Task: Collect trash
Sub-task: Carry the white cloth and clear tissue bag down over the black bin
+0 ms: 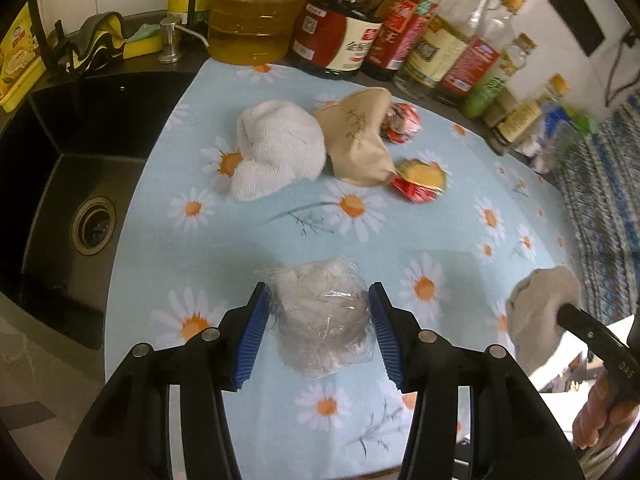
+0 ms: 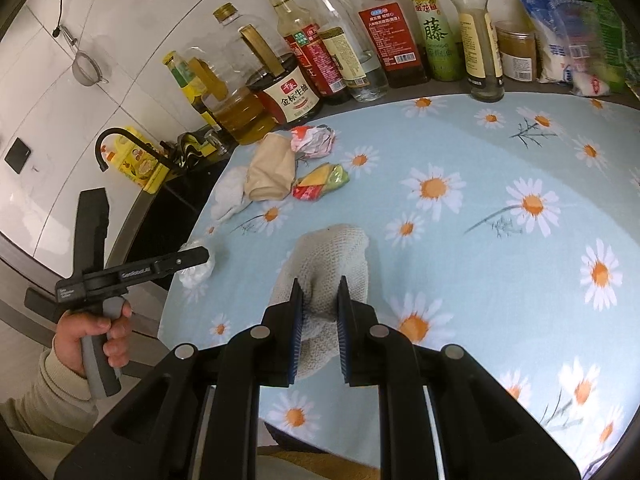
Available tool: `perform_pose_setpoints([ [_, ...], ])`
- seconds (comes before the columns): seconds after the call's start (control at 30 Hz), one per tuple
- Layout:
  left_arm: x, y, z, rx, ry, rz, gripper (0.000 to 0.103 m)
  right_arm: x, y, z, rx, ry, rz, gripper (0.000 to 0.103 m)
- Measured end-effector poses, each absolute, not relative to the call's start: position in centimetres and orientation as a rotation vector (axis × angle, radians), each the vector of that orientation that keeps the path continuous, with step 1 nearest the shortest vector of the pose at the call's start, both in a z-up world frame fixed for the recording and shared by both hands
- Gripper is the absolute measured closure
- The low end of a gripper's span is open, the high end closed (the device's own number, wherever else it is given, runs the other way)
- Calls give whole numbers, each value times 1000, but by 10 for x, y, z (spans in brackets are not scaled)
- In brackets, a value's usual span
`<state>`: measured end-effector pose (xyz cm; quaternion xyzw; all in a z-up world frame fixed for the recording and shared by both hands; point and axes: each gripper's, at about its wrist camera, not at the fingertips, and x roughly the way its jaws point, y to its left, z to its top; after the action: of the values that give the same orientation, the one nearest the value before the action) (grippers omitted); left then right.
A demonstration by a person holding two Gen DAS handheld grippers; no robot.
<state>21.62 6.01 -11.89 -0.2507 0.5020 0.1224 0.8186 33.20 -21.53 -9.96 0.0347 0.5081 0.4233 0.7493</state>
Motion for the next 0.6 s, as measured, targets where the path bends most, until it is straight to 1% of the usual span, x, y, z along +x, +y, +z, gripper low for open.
perform_pose_setpoints([
  [0.4,158,51,-99,-526,1014,103,54,258,-201,-86,93,1080,884,86],
  [0.6,131,51,-95,-494,1012,68,54,220,-195,-89,114,1087,858,86],
])
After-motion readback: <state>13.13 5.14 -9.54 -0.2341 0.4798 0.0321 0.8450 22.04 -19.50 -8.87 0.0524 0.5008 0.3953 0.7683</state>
